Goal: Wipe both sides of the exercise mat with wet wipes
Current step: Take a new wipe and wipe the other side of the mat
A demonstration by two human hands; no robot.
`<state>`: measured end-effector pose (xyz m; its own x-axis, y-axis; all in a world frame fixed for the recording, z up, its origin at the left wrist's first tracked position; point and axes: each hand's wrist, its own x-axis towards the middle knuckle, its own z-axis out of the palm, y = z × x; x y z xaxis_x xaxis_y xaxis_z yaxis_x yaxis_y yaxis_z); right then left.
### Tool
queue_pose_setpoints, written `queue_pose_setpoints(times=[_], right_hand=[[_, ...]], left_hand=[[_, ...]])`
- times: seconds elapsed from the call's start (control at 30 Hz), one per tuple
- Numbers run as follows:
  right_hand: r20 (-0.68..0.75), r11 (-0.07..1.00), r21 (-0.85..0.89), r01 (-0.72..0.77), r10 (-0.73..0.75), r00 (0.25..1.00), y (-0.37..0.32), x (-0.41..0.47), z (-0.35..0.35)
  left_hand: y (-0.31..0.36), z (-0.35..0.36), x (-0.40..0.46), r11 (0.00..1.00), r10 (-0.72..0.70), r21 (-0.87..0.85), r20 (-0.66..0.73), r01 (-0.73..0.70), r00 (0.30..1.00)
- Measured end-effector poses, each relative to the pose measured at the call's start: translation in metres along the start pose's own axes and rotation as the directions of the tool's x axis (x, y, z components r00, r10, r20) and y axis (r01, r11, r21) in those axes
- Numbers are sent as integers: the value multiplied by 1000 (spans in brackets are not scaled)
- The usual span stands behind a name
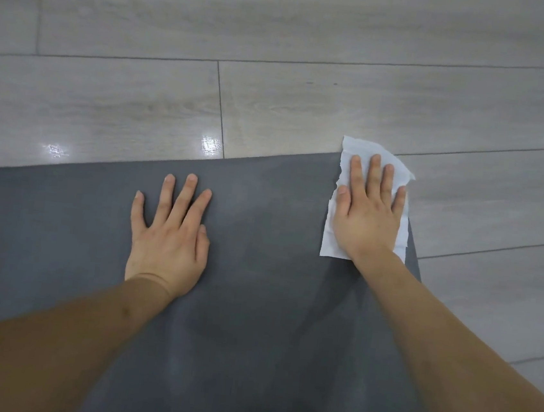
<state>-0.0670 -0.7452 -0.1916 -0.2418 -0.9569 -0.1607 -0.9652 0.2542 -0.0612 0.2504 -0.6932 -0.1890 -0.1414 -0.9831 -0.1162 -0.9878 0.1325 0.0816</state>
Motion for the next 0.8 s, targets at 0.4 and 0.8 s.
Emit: queue_pose_setpoints(times=[0.4,0.8], right_hand=[[107,893,33,450,-451,886,-97,-40,5],[54,990,5,142,-142,988,-10,-19,-4]], left_hand=[[-1,1,-9,962,-206,-206,-121,178,971],[0,1,-7,978,-172,-133,-58,163,983]])
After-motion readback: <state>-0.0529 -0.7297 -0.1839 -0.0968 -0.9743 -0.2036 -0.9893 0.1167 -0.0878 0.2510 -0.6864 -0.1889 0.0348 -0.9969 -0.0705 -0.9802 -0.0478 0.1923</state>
